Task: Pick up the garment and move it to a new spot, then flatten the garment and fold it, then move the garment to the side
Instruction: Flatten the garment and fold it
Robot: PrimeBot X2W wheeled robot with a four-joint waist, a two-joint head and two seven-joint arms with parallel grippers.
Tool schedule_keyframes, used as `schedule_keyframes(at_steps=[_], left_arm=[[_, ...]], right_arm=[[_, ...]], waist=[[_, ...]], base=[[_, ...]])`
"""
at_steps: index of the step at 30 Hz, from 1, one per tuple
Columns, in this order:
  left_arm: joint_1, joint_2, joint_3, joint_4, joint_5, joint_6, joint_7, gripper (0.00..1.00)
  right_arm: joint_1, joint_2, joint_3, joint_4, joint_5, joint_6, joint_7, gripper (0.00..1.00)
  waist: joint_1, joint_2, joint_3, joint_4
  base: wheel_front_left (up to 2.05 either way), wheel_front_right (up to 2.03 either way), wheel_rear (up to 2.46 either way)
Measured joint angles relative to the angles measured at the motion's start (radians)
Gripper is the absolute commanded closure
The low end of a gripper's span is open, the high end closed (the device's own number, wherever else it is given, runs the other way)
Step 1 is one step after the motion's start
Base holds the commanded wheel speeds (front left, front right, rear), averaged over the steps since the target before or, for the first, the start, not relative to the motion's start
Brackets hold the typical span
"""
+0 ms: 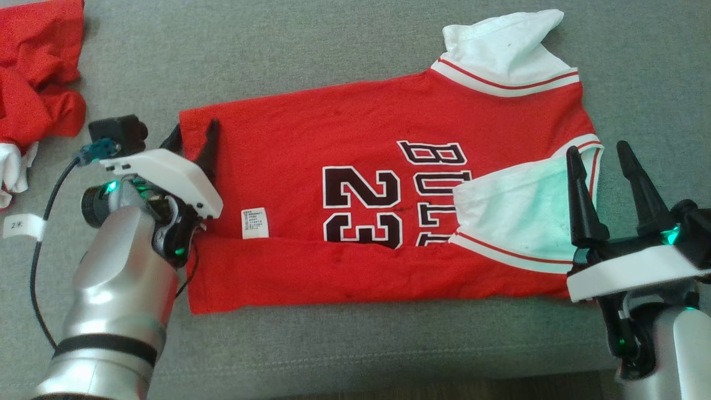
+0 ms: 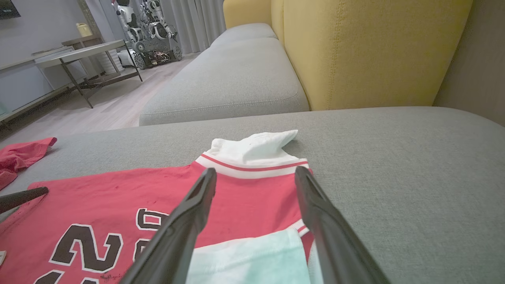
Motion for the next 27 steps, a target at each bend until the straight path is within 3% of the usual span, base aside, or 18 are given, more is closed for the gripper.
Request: schedule_keyframes(at_steps=[1,8,12,18,27], left_arm=[[-0.012,-0.002,-0.002,0.018,0.0,0.0,-0.009,1.0],[-0.045,-0.008,-0.033,0.104,0.0,-0.017,-0.087,1.0],[-0.072,-0.016,-0.052,0.13,0.0,-0.018,-0.111,1.0],[-0.123,-0.048,-0.095,0.138,-0.01,-0.018,-0.136,1.0],[-0.181,-0.077,-0.188,0.101,-0.06,-0.018,-0.158,1.0]], right_arm=[[0.0,0.0,-0.002,0.002,0.0,0.0,0.0,0.0],[-0.035,-0.005,-0.031,0.043,0.025,0.0,-0.001,0.0],[-0.162,-0.06,-0.069,0.138,0.055,0.0,-0.005,0.0],[-0.432,-0.153,-0.084,0.35,0.094,0.0,0.012,0.0],[-0.75,-0.238,0.004,0.775,0.096,0.0,0.11,0.0]], waist=[[0.0,0.0,-0.001,0.001],[0.0,0.0,-0.006,0.008],[0.0,0.0,-0.005,0.016],[0.0,0.0,0.017,0.052],[0.0,0.0,0.079,0.124]], base=[[0.0,0.0,0.0],[0.0,0.0,0.0],[0.0,0.0,0.0],[0.0,0.0,0.0],[0.0,0.0,0.0]])
